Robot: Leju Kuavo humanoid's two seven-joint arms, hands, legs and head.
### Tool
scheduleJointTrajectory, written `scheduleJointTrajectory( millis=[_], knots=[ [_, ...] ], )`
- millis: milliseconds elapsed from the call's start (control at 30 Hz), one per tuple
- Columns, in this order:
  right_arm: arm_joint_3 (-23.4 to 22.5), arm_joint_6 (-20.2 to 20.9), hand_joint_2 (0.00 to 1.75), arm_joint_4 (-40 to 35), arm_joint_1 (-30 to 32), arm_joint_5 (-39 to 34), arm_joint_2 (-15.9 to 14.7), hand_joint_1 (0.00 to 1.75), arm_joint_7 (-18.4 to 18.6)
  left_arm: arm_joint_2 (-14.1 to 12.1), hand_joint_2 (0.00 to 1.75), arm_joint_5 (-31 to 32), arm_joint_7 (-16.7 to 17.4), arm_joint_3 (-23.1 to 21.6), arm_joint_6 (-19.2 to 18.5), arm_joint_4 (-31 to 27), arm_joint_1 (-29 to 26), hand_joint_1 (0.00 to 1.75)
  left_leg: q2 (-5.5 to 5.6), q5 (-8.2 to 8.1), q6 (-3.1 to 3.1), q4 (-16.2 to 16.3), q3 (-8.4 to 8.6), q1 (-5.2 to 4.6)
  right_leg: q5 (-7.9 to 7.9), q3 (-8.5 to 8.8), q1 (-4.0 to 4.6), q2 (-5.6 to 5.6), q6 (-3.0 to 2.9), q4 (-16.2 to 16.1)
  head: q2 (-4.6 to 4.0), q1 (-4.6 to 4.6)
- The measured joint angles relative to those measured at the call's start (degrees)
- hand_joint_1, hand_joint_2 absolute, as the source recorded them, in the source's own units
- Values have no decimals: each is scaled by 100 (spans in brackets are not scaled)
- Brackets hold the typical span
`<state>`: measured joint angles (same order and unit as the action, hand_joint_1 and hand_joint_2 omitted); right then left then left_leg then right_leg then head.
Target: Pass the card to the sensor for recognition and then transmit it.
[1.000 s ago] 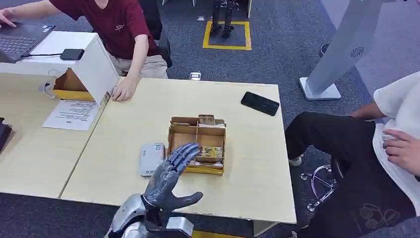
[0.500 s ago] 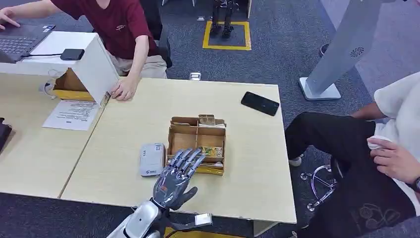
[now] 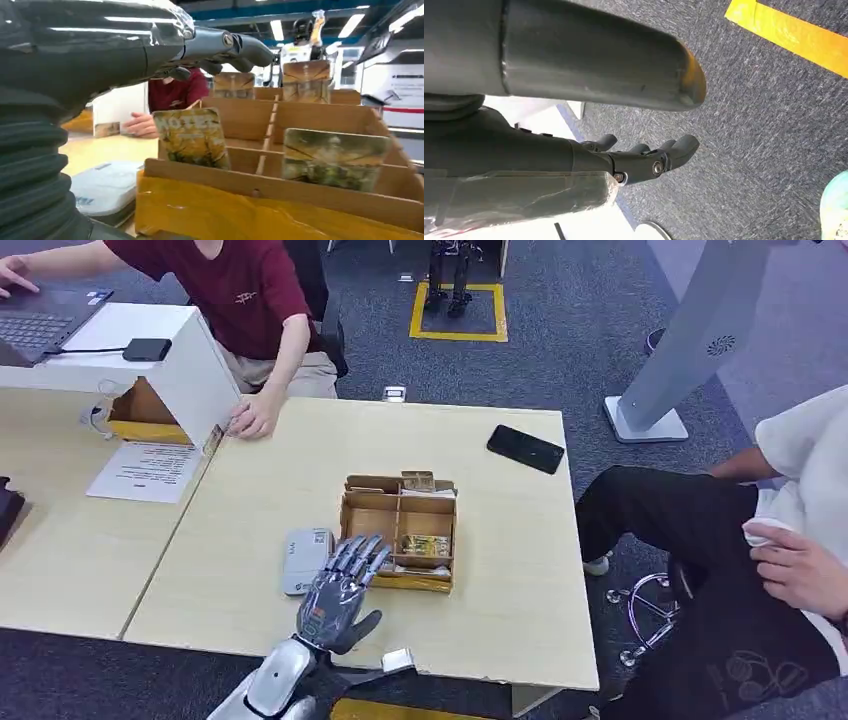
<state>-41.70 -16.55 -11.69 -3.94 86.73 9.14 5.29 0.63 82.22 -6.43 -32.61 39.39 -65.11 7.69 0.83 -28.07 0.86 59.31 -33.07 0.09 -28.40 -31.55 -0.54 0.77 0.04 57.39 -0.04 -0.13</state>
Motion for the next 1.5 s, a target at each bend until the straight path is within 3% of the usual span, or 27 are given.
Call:
scheduleJointTrajectory(
  millis=[300, 433, 567, 933, 1167, 1500],
  knots=[
    [0, 0, 0, 0, 1, 0, 0, 0, 0, 39, 175, -488, -269, 369, -77, 96, 74, 0, 0, 0, 0, 0, 0, 0, 0, -1, 0, 0, 0, 0, 0, 2],
    [0, 2, 0, 0, 2, 0, 0, 0, -9, 17, 175, -1129, -568, 605, -635, 4, 184, 0, 1, 0, 0, 0, 0, 0, 0, 0, 1, 0, 0, 0, 0, 2],
    [0, 2, 0, 0, 3, 0, 0, 0, -9, -22, 175, -1226, -653, 758, -887, -85, 251, 0, 0, 1, -2, 0, 1, 0, 0, 1, 0, 0, 0, 2, 0, 0],
    [0, 9, 0, -2, 2, 0, 0, 0, -9, -28, 175, -1362, -776, 763, -1034, -103, 250, 0, 1, 1, -2, 0, 0, 0, 0, 0, 0, 0, 0, 2, 0, 2],
    [0, 7, 0, -13, 3, 0, -2, 0, -35, -28, 175, -2116, -1224, 763, -1554, -256, 212, 0, 1, 1, -2, 0, 0, 0, 0, 1, 1, 0, -1, 2, 0, 0],
    [0, 9, 0, -22, 1, 0, -2, 0, -68, -31, 175, -2190, -1178, 763, -1591, -361, 197, 0, 1, 1, -2, 0, 0, 0, 0, 1, 0, 0, -1, 2, 0, 2]
  ],
)
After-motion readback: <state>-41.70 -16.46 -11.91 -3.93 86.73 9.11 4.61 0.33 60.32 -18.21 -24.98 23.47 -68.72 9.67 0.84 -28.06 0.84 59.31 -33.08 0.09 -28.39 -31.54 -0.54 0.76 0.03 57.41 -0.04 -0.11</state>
